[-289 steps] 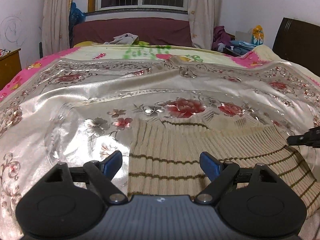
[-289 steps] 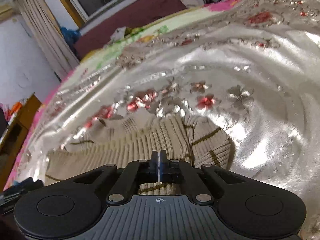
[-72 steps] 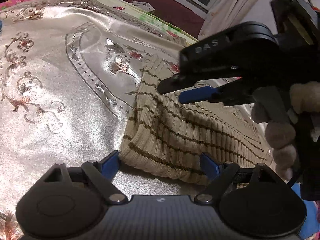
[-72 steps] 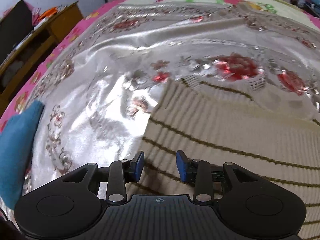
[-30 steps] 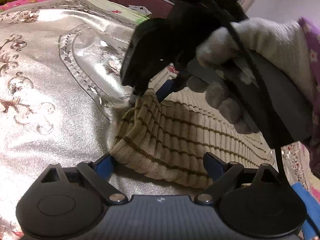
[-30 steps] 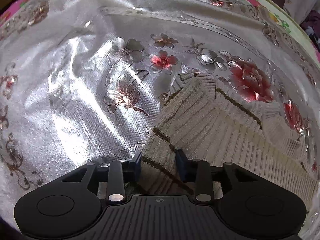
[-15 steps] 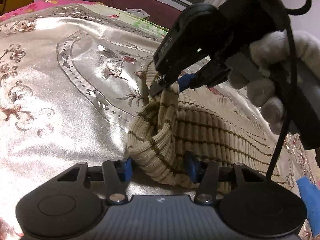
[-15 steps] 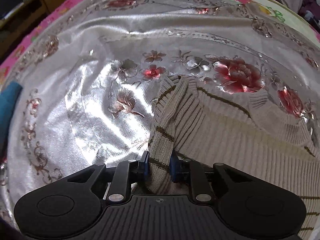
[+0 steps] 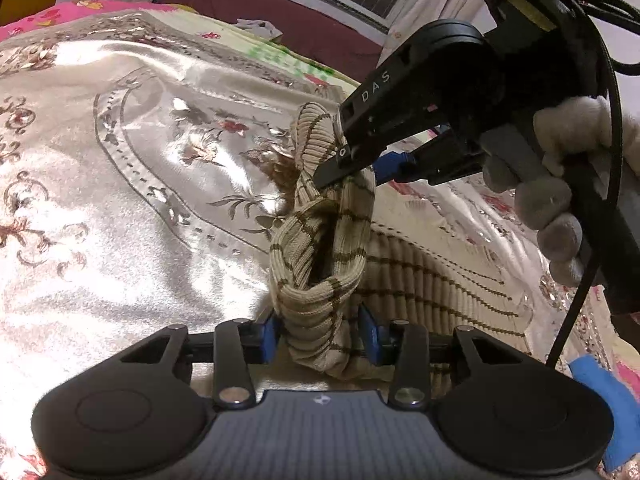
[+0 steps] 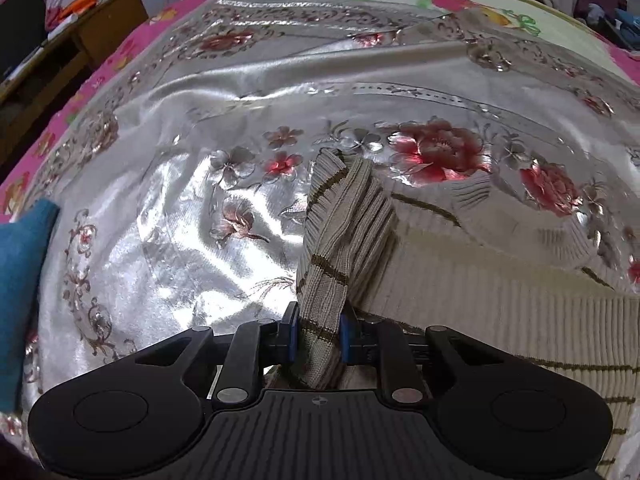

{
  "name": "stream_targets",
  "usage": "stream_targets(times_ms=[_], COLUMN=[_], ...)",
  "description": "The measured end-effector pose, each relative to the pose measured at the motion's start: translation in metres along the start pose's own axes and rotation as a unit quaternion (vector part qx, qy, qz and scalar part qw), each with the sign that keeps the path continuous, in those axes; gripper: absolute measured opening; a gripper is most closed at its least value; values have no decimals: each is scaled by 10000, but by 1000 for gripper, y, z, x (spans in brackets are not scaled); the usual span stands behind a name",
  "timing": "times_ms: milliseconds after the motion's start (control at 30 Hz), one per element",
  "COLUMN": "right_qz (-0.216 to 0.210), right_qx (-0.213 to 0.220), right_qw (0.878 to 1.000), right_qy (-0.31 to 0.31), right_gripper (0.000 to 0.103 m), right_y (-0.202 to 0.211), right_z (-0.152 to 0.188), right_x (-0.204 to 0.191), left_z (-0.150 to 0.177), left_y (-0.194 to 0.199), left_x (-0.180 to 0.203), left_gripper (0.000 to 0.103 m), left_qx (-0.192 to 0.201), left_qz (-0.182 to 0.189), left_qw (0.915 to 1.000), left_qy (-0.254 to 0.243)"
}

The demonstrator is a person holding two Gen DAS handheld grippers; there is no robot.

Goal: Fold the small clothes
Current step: 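Grasp the folded sweater edge with the right tool while the left tool grasps it too, then lift the sweater edge with both tools and fold it over onto itself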

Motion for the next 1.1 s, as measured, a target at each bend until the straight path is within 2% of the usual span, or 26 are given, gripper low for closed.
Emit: stream_targets(times_ms=[233,500,767,933,1100], right_qz=[-228,-421,-465,-390,-379], right_qx=[218,622,997,998,903], right_qw=[9992,9939,9828,9724,9633], right_qy=[-243,-809,-1481,-2074,-2501], right_gripper=[18,18,18,18,18], right_y=[21,66,104,98,84], right_z=[8,31,73,112,145], right_x=[20,82,167,225,267], left_z=[-2,-7,13,38,64], left_y=[-3,-8,-31,-65,-90], left_x=[20,78,162,204,233], left_gripper=[41,38,38,38,38], left_qx=[-32,-209,-463,-839,-1118], left_qz=[50,524,939,985,1000], left_qw=[9997,9971,9863,9782,9693], left_qy=[-228,-519,-1276,-1624,-1948])
Point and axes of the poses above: each gripper's, at about its wrist camera, not at the fingertips, and y roughly against the way its jaws point, x to its right, z to its underside, the point moved 3 cm from there along -y, roughly the way its jaws point, and after that the axes turned 4 degrees about y, right-handed, at the moved point
